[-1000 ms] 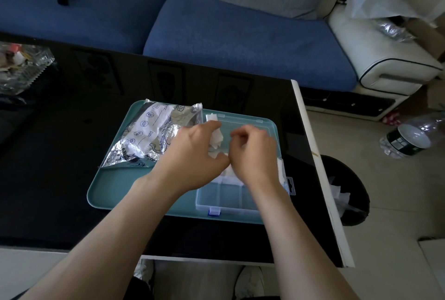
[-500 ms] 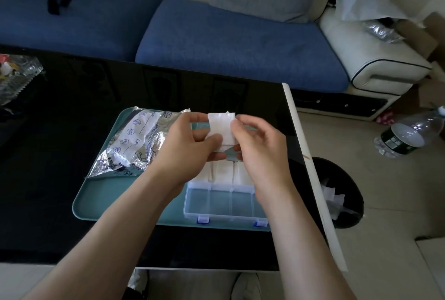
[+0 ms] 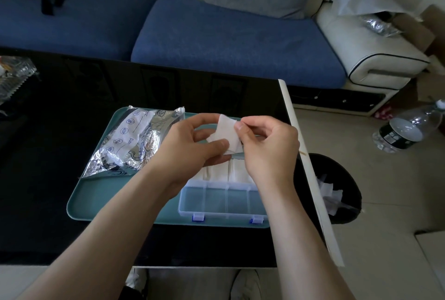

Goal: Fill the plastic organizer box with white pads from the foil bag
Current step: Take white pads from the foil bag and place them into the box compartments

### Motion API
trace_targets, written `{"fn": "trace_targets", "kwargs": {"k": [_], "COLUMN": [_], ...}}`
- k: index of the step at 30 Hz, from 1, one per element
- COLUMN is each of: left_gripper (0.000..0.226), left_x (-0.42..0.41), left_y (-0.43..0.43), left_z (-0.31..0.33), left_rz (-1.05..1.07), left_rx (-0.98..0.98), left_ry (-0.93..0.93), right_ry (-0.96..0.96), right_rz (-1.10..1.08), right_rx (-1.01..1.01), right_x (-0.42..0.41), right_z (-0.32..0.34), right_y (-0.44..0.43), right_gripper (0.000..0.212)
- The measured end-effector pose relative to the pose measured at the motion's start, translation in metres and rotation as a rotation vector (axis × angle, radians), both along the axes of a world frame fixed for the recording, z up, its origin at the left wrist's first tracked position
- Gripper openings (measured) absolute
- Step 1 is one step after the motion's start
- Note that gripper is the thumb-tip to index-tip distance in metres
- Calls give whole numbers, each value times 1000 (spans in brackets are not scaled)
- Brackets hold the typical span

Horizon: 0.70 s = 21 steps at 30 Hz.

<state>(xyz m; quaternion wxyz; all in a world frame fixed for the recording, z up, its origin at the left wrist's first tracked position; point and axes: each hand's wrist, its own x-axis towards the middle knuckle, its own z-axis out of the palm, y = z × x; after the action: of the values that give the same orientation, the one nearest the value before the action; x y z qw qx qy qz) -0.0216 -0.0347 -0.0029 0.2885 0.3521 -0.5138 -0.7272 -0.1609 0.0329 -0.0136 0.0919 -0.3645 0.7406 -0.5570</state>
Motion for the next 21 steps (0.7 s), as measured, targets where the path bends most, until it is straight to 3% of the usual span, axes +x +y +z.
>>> {"fn": "trace_targets", "kwargs": {"k": [10,16,21], "left_gripper": [44,43,39], "left_x": [3,4,5], "left_y": [-4,-9,-7], "left_z": [-3,-6,-3], "left_rz": [25,50,3], "left_rx": [-20,-50,-96], "left_ry": [-46,-71,-87], "right_ry": [-83,-189,-27], "right_rz": [-65,125,205], "right_rx": [-97,-12,73], "right_x": [-5,-5,4], "right_z": [2,11,11], "right_y": [-1,3,2], "right_gripper": [12,25,23]}}
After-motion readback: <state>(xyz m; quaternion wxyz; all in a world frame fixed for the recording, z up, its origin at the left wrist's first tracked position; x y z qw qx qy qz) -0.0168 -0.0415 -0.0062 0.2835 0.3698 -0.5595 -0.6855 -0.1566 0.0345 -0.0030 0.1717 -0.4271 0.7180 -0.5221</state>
